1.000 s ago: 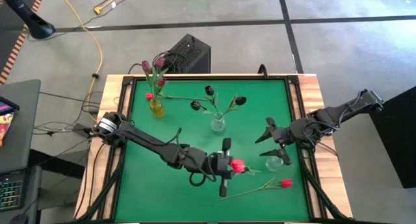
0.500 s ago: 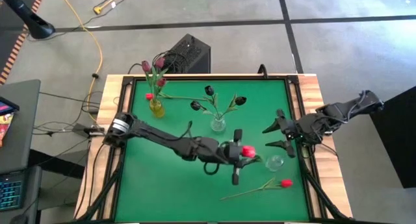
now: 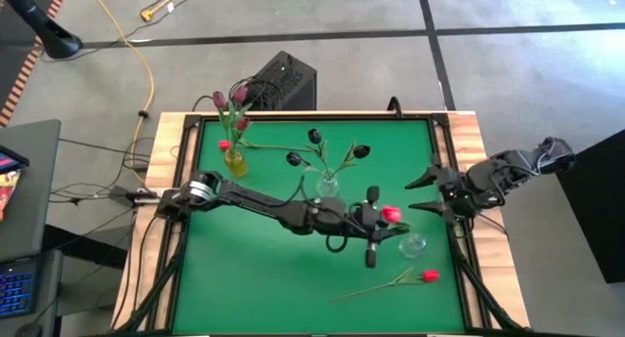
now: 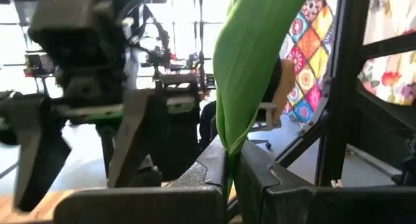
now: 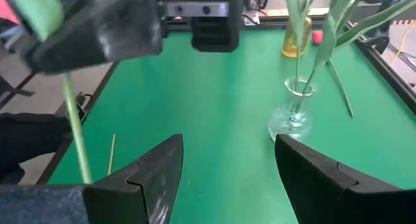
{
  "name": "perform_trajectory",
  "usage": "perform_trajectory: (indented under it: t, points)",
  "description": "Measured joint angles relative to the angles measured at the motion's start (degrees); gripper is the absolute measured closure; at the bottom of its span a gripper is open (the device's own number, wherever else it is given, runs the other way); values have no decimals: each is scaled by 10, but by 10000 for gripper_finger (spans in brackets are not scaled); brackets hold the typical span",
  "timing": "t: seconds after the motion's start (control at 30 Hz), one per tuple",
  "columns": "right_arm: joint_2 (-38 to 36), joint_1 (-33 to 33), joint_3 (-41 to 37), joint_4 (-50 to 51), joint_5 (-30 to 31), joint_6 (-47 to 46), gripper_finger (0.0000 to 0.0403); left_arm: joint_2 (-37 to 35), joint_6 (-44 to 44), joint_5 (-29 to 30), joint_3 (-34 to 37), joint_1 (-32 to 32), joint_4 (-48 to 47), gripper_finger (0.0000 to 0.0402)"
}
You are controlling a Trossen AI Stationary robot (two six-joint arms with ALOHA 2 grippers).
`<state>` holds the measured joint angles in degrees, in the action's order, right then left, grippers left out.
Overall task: Sort flowers into vase by color
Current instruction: Put the center red flower into the right transparent vase
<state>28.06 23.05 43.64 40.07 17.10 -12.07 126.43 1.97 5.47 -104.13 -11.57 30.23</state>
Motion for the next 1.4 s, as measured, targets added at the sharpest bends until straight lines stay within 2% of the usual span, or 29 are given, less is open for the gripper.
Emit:
perform_trajectory:
  t: [0.13, 0.47, 1.4]
  points:
    - [-18, 0, 0, 4, 0, -2, 133, 2, 20, 10, -30, 0, -46, 401]
    - [-30, 1, 0, 18, -3, -1, 133, 2, 29, 13, -41, 2, -72, 401]
    - [-30, 1, 0, 19, -4, 1, 133, 2, -1, -8, -40, 2, -75, 402]
